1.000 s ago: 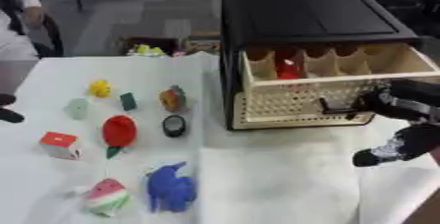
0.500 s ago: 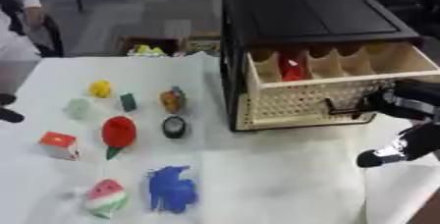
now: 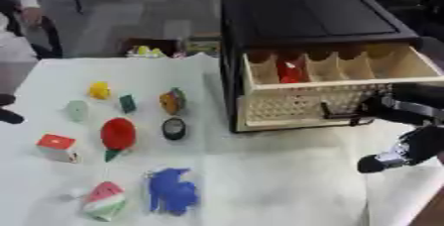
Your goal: Pick up objects from table and place into drawer.
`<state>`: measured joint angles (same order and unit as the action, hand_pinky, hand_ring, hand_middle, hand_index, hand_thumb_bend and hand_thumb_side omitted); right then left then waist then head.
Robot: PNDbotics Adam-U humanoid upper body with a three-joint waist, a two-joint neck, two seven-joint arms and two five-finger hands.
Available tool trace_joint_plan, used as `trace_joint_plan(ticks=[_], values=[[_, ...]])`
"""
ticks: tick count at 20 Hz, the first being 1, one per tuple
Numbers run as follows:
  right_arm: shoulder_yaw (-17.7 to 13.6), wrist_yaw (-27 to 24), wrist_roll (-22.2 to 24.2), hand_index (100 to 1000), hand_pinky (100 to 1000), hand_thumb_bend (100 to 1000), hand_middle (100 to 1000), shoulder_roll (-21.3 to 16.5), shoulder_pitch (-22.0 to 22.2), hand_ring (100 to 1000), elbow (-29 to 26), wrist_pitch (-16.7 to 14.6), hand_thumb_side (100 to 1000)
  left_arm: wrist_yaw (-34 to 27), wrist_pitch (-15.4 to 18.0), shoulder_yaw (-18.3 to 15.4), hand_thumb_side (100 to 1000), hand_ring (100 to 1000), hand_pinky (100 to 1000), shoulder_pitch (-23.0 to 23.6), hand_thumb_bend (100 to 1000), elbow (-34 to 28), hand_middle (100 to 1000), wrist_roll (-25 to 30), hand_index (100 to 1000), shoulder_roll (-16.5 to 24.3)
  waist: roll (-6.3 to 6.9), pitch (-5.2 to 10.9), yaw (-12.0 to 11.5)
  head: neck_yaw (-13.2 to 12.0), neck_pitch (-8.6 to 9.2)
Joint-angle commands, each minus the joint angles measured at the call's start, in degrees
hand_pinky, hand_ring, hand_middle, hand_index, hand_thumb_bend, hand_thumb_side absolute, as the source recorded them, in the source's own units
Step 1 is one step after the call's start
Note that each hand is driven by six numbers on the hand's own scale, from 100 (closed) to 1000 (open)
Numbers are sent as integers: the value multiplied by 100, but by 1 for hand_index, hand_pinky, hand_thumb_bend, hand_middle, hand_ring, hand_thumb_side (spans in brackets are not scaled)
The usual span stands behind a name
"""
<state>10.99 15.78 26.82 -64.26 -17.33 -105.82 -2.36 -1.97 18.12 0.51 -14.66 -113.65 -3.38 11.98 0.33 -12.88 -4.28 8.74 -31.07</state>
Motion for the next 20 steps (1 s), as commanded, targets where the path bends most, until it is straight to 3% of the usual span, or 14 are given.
trace_joint_plan(ticks=[1, 12, 20], values=[[25, -146, 34, 721, 100, 768, 100, -195, -100, 100, -180, -20, 819, -14, -16, -32, 1000, 638, 512, -70, 100, -94, 629, -4, 697, 106, -24, 95, -10, 21, 88], [-169, 83, -93, 720, 100, 781, 100, -179, 180, 100, -19, 76, 821, 3, -17, -63, 1000, 639, 512, -65, 100, -94, 630, -41, 697, 127, -31, 109, 73, -35, 85], [-133, 59, -8, 724, 100, 779, 100, -168, 149, 100, -71, 0, 834, -3, -21, -59, 1000, 640, 511, -60, 100, -94, 630, -42, 697, 129, -34, 123, 68, -27, 84]])
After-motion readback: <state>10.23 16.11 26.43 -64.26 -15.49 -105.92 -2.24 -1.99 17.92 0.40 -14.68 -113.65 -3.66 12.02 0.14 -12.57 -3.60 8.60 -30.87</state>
